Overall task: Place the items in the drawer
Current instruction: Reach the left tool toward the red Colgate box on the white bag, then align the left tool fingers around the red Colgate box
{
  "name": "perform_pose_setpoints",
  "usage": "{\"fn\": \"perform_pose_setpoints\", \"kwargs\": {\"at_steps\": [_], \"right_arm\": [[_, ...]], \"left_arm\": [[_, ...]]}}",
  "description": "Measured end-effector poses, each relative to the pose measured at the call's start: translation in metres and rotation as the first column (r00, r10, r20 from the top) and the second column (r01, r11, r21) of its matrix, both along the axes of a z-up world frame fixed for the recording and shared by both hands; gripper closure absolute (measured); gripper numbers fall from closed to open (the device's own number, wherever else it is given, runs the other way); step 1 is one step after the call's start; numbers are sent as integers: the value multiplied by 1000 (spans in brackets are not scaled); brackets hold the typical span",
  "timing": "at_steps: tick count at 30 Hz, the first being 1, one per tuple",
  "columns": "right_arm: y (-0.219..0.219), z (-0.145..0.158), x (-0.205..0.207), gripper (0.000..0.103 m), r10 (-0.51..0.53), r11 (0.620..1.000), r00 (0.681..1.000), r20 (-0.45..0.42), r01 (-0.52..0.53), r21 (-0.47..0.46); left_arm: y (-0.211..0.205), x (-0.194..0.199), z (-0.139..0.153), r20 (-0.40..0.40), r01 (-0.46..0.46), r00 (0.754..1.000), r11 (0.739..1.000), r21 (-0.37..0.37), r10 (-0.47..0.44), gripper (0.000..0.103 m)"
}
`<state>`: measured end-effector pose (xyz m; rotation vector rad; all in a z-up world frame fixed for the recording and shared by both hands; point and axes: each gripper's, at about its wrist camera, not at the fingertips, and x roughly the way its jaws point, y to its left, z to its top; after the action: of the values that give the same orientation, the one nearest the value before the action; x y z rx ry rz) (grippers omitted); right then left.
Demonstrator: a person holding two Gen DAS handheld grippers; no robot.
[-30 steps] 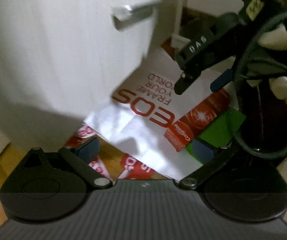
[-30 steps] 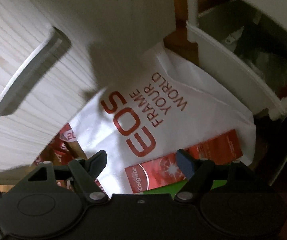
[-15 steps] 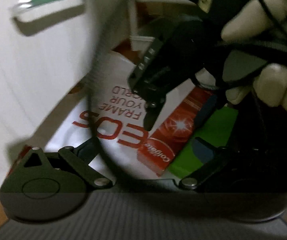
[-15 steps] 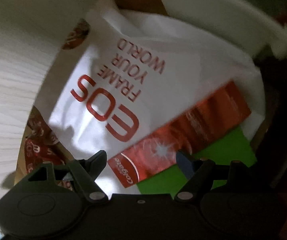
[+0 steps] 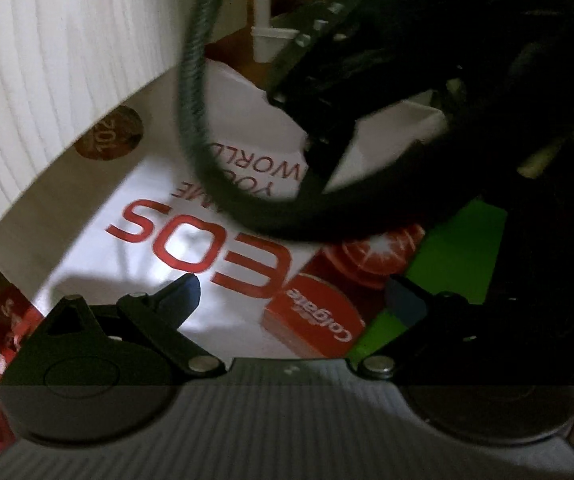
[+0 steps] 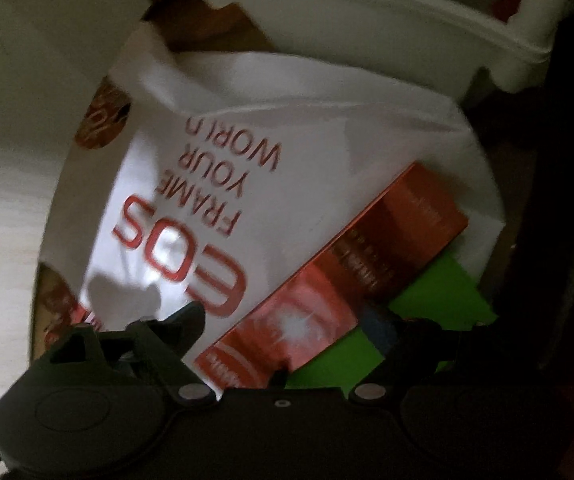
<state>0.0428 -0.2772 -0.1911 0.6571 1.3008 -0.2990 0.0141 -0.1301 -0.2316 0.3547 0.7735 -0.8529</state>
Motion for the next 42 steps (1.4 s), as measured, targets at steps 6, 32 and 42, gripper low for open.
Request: {"fn": "perform_pose_setpoints", "kwargs": {"at_steps": [6,32,42], "right_arm": [[-5,-6,-1,5,-25,999,999,-36,24,-39],[-20,-1,-9,26,-93,991,991,92,84,100],[-26,13,-13,15,-185,971,977,105,199,-136]], "left_arm": [[-5,-3,-2,31,-10,999,998,61,8,2],[24,26,1,-77,-211,975,976,-48,207,4],[19,10,18,5,-219,976,975,-35,219,3]]}}
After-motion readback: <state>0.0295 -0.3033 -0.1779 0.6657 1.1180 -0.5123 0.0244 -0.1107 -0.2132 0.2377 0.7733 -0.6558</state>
